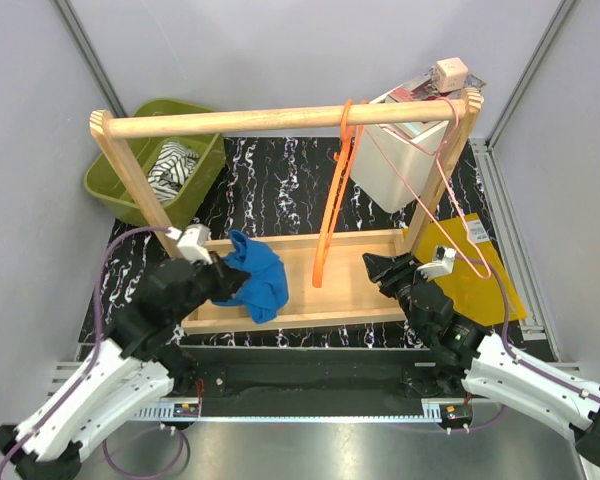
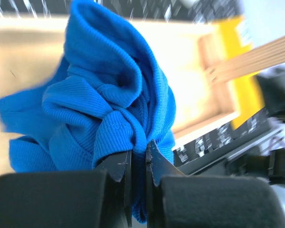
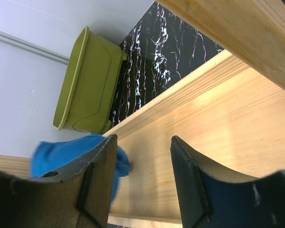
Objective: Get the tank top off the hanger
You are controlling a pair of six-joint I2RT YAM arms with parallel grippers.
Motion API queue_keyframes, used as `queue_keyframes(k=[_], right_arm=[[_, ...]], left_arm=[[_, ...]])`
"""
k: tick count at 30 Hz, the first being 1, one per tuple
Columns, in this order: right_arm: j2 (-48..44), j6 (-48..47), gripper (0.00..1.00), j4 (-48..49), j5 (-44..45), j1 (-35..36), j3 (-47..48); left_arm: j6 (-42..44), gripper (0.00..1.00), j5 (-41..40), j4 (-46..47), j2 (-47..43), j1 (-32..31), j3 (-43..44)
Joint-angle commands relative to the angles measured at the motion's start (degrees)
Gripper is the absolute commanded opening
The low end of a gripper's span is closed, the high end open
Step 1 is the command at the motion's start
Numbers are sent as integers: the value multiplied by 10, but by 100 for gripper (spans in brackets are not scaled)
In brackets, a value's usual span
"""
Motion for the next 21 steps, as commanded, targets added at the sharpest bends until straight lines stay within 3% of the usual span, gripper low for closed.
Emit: queue_keyframes(k=[1, 6, 12, 21], right_arm=[[1, -14, 57, 14, 16, -2, 5], [-1, -14, 57, 15, 15, -2, 5], [-1, -15, 57, 19, 12, -3, 4], [-2, -25, 57, 27, 9, -3, -1]], left_arm=[[20, 0, -55, -106, -67, 2, 69], [29, 0, -94, -183, -109, 2, 150], [63, 0, -223, -272, -106, 2, 293], [126, 0, -448, -254, -45, -23, 407]])
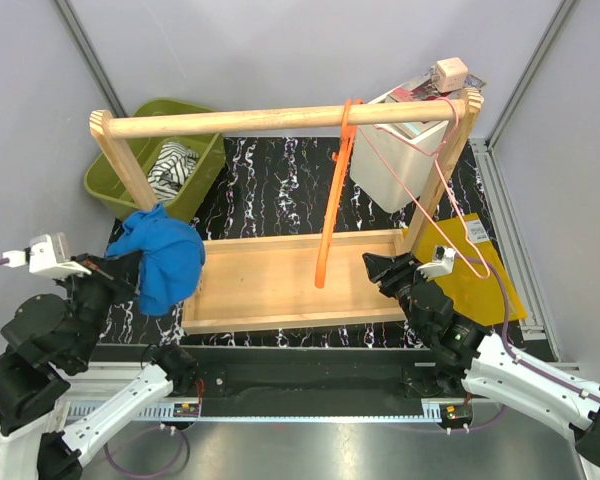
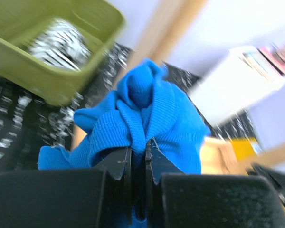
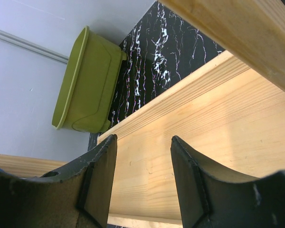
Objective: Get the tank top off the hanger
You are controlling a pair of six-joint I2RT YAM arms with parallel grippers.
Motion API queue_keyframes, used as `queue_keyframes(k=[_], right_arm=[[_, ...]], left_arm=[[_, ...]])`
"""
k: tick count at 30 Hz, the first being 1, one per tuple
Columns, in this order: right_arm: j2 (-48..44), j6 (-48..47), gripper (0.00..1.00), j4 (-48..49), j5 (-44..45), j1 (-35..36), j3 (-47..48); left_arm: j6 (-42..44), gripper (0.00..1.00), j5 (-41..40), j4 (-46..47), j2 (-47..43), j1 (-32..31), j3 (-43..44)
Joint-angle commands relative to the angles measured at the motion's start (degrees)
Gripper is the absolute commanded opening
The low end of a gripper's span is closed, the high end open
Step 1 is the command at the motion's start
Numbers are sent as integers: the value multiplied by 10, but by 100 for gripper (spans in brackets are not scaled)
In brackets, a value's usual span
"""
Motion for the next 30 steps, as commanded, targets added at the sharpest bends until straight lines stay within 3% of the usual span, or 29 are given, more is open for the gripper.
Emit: queue_keyframes(k=[1, 6, 9, 11, 13, 16, 18, 21, 30], right_arm=[[-3, -18, 57, 26, 10, -2, -2], [-12, -22, 57, 26, 7, -3, -9], [-17, -24, 57, 26, 10, -3, -12], [-17, -29, 57, 26, 12, -2, -12], [-15, -31, 57, 28, 15, -3, -12], [-10, -35, 57, 30, 17, -2, -12], [-8, -37, 57, 31, 16, -2, -11], [-8, -40, 57, 32, 19, -3, -9], [7, -39, 57, 40, 13, -3, -5]], left_arm=[[36, 0, -158, 39, 54, -36, 39], [23, 0, -301, 76, 44, -107, 73], [44, 0, -400, 99, 38, -202, 80], [44, 0, -456, 97, 36, -298, 82], [87, 0, -543, 128, 37, -397, 72], [169, 0, -657, 205, 28, -487, 32], [177, 0, -657, 242, 11, -499, 6], [266, 0, -654, 349, -2, -500, -44], [260, 0, -575, 360, 135, -500, -56]])
